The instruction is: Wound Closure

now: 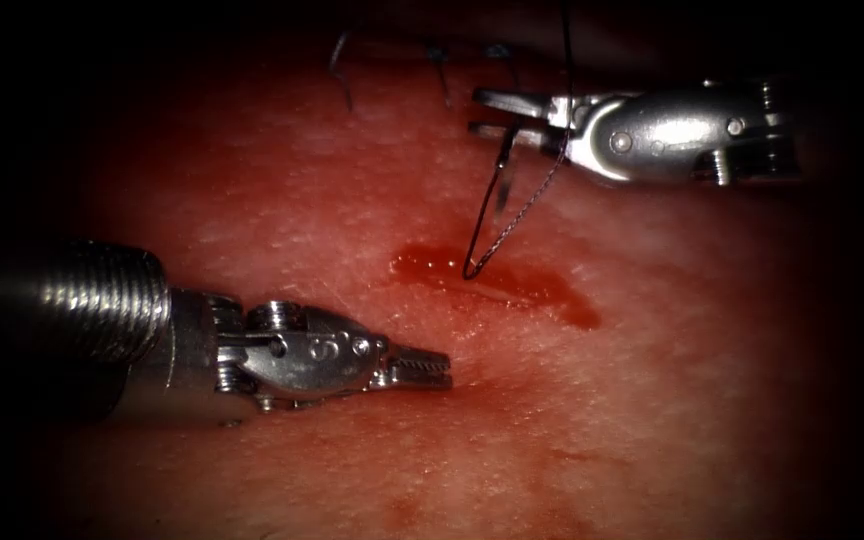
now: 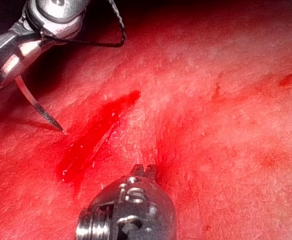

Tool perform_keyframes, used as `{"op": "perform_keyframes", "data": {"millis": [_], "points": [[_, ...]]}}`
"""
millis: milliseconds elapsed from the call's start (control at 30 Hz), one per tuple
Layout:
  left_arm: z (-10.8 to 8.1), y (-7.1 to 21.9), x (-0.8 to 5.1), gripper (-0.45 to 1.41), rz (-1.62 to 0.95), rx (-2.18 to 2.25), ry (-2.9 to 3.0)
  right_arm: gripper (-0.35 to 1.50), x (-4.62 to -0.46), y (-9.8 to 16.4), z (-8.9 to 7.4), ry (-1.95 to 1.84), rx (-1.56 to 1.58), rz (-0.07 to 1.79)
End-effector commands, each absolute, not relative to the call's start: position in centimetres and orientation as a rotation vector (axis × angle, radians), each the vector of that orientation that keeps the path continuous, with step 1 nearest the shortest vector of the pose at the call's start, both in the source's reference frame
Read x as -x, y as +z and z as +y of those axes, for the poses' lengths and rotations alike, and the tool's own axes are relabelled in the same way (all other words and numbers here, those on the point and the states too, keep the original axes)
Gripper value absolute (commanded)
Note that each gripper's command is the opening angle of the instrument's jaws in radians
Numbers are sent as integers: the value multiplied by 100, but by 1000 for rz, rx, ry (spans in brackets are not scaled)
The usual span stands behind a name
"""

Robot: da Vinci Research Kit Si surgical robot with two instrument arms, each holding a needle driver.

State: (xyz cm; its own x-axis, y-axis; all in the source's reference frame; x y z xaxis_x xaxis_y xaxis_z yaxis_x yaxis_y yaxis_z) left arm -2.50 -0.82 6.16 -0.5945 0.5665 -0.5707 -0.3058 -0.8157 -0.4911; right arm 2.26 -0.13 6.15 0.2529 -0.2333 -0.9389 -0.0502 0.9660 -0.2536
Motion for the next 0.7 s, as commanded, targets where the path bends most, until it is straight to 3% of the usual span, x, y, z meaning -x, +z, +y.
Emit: {"op": "perform_keyframes", "data": {"millis": [33, 700], "points": [[-83, 621, 256, -15, -473, 1024, 2386, -35, -233, 620, -12, -127, 254, 1311], [-78, 620, 254, -13, -459, 1032, 2370, -35, -249, 635, -73, -260, 316, 1297]]}}
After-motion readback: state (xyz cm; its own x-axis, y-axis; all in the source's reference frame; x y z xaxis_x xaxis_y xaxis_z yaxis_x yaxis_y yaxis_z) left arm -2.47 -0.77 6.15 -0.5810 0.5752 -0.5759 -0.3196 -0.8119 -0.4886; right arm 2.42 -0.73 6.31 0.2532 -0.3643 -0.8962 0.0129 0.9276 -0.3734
